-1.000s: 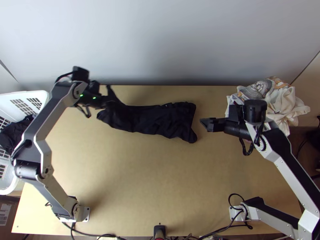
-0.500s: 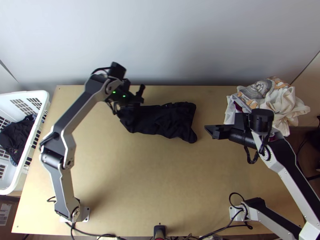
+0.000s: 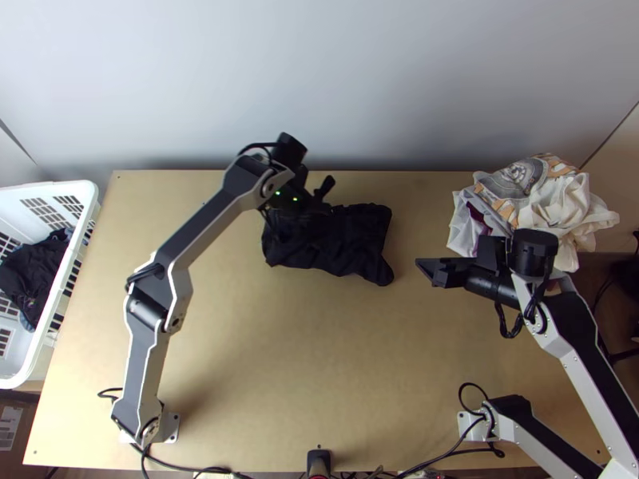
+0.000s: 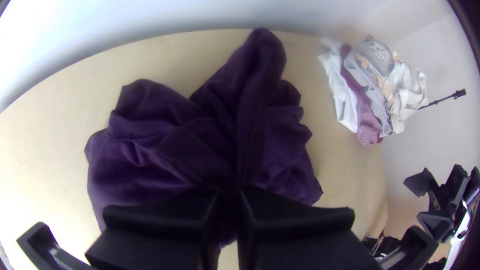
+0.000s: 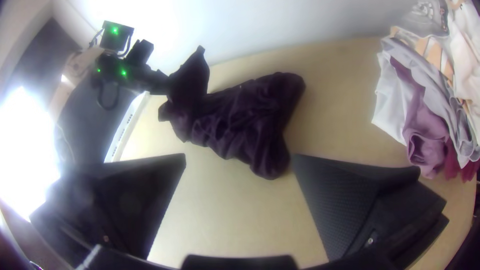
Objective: Fold the t-shirt
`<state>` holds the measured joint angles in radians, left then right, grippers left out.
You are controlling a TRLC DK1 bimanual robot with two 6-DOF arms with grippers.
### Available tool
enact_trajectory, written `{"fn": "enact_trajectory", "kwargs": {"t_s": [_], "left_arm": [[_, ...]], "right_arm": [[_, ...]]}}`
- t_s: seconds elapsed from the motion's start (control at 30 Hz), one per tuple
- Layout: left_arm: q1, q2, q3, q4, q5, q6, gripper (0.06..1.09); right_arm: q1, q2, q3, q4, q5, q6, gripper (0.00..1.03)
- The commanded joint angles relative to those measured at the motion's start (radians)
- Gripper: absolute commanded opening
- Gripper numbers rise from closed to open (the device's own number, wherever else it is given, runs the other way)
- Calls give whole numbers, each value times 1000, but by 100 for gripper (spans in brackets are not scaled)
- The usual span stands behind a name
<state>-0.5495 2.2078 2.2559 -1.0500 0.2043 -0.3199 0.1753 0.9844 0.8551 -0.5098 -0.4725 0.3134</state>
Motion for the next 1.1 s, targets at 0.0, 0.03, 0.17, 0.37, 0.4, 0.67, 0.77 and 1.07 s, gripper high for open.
{"fn": "enact_trajectory", "kwargs": {"t_s": [0.0,0.03,0.17,0.37,0.4,0.67,0.77,1.07], "left_arm": [[-52,47,36,64,-5,-39,9],[-58,49,36,76,-3,-45,9],[-90,67,36,123,-3,-65,9],[-148,92,36,205,3,-77,9],[-159,96,36,217,4,-77,9],[-236,168,39,291,4,-71,10],[-248,191,53,291,4,-71,50],[-227,138,62,380,-16,-191,103]], "right_arm": [[-7,-29,-48,11,-5,13,99],[-7,-32,-57,21,-6,23,99],[-5,-47,-96,42,-6,35,99],[-8,-75,-131,47,-5,35,99],[-10,-78,-136,47,-5,35,99],[-13,-119,-177,53,-5,47,99],[-13,-125,-188,53,-5,49,99],[9,-150,-245,103,-5,82,99]]}}
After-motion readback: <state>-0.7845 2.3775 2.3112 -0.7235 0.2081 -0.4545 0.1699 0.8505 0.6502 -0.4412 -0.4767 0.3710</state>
